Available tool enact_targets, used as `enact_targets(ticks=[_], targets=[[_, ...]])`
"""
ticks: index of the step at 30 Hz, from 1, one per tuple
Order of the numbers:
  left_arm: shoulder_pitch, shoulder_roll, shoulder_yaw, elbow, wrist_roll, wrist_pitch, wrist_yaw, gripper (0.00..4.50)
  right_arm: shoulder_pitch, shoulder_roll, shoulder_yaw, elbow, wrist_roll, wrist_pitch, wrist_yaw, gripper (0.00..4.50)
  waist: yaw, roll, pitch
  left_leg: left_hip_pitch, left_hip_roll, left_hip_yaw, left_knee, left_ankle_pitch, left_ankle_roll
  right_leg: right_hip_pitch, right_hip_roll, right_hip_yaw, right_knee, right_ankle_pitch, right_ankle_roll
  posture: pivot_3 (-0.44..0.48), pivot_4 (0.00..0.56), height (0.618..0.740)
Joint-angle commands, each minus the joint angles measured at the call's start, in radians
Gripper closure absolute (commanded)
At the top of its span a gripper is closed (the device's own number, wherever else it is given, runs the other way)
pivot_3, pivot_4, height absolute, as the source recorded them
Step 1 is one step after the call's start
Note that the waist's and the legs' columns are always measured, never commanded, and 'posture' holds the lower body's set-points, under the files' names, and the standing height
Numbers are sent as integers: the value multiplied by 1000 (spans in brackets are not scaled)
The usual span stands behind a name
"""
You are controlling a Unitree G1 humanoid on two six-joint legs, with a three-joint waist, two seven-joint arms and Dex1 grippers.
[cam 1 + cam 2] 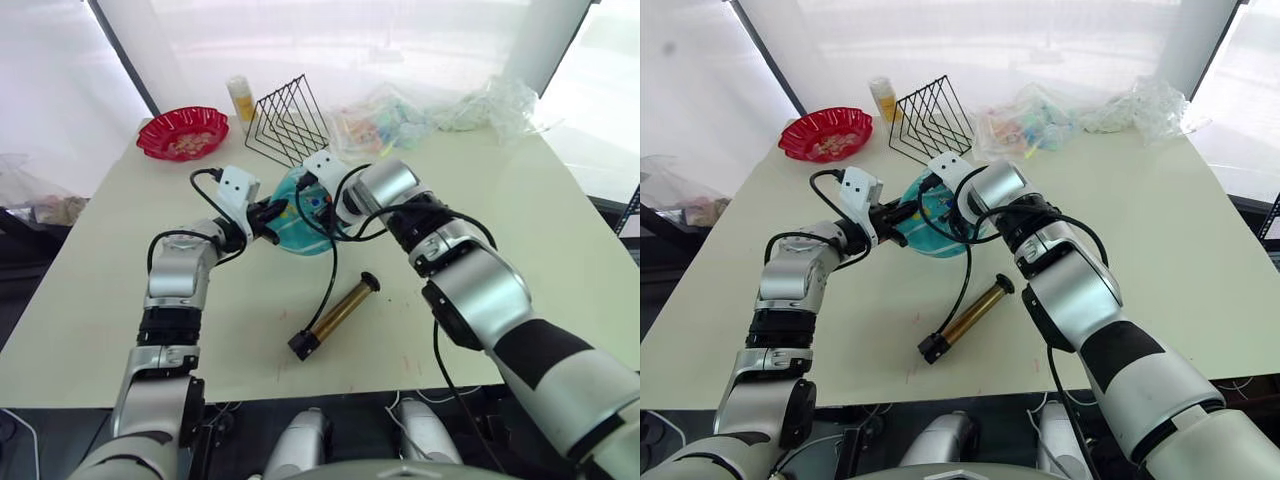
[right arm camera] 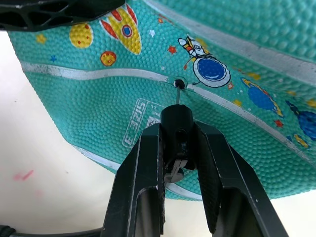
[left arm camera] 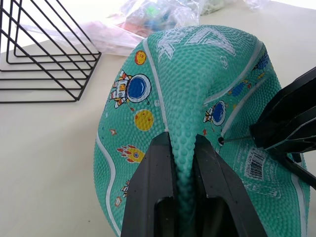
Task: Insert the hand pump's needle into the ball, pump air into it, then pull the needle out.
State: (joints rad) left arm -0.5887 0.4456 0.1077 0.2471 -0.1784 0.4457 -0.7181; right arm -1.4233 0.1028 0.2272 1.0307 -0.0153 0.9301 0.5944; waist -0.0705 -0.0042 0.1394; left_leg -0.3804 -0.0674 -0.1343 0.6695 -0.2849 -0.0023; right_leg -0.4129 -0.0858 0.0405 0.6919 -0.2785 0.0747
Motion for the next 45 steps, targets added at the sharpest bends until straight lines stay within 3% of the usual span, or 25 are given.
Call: enact_targets(ticks=[1,14,18,24,26,27,28,29,33,45], targets=[[21,-64,-117,-38,-48,29,-104,4496,-28,87,-56,31,41,-83,-26,4104,0,0,-1,0,0,0,0,0,0,0,0,0,0,0,0,0,150,740],[44,-74,-125,-71,-55,47,-111,4496,-56,121,-126,140,16,-178,-73,4104,-5,0,-11,3,0,0,-1,0,0,0,0,1,0,1,-1,0,150,740],[20,-59,-88,0,-26,13,-69,4496,-14,70,-19,83,-57,-230,59,4104,-4,0,-12,3,0,0,-1,0,0,0,0,1,0,1,-1,0,150,740],[8,-57,-79,31,-24,-8,-71,4496,-4,33,1,41,-86,-244,80,4104,0,0,-12,2,0,0,-1,0,0,0,0,1,0,1,-1,0,150,740],[6,-57,-77,39,-22,-15,-69,4500,0,25,2,35,-95,-250,67,3085,1,1,-12,2,0,-1,-1,0,0,0,0,1,0,1,-1,0,150,740],[8,-57,-74,41,-20,-18,-63,4500,8,13,3,22,-96,-242,74,2920,4,1,-11,2,0,-1,-1,0,0,-1,0,1,0,1,-1,0,150,740],[13,-56,-70,44,-18,-21,-61,4500,15,-2,2,8,-96,-230,80,2402,8,2,-11,1,-1,-1,-1,0,0,-1,0,0,0,1,-1,0,150,740],[18,-53,-68,46,-14,-25,-59,4500,22,-19,7,-13,-98,-221,93,1991,11,2,-11,0,-1,-2,-1,0,0,-2,0,-1,-1,1,-1,0,150,740],[19,-49,-65,59,-6,-35,-57,4500,53,-70,36,-107,-105,-189,148,1991,22,2,-11,-4,-3,-4,-1,0,0,-2,-2,-3,-5,1,-1,0,150,740],[-13,-49,-64,101,-5,-54,-44,4500,283,-235,57,-705,-29,47,207,1991,28,2,-11,-7,-3,-8,-1,0,0,-2,-2,-8,-8,1,-1,0,150,740]])
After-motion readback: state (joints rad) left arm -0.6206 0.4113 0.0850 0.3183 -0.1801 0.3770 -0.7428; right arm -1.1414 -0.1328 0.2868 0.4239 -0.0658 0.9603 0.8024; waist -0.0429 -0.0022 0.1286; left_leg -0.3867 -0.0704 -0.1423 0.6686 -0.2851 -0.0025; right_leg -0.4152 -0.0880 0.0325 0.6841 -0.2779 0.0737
